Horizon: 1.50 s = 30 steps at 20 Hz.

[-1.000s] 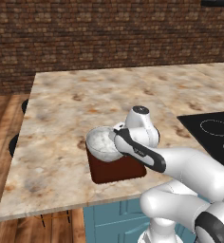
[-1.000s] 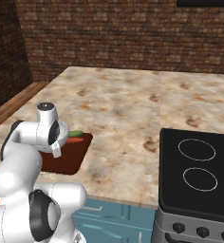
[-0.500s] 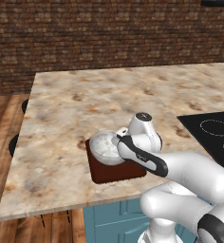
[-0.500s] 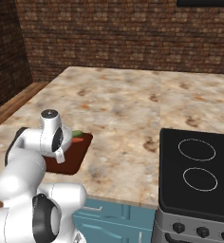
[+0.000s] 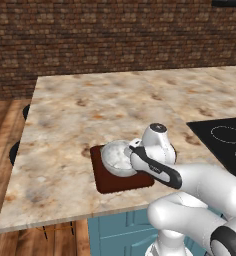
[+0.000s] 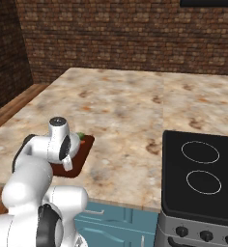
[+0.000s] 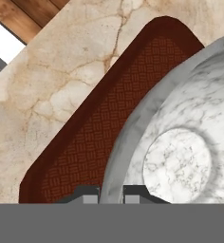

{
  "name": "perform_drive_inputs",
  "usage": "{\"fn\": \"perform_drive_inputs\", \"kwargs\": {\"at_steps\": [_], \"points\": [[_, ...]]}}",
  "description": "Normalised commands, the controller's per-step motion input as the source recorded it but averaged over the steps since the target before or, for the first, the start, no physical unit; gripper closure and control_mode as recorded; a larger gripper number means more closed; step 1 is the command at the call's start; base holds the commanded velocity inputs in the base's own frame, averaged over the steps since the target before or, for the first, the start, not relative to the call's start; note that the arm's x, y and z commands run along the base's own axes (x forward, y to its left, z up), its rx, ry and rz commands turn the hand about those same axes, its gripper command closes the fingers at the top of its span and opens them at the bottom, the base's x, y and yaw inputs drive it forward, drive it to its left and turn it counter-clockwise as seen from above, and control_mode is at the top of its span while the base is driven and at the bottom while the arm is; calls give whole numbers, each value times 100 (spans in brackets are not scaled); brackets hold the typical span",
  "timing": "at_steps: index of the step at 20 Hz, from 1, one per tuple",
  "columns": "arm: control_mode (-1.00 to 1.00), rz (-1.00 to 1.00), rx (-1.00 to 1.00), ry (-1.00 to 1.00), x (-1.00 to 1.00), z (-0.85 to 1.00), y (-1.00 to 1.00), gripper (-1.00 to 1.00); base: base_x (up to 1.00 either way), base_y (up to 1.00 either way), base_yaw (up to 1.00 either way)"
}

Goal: Place the two vegetables and bowl onto the tray for setting up a vegetable dip station.

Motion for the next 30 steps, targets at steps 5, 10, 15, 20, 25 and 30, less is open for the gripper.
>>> {"fn": "perform_drive_inputs", "kwargs": {"at_steps": [5, 10, 15, 20, 25, 30], "points": [[-100, 0, 0, 0, -1, -16, -9, 100, 0, 0, 0], [-100, 0, 0, 0, 0, -19, -4, 100, 0, 0, 0], [-100, 0, 0, 0, 0, -19, 0, 100, 0, 0, 0], [-100, 0, 0, 0, 0, -16, 0, 100, 0, 0, 0], [-100, 0, 0, 0, 0, -2, 0, 100, 0, 0, 0], [-100, 0, 0, 0, 0, 0, 0, -100, 0, 0, 0]]}}
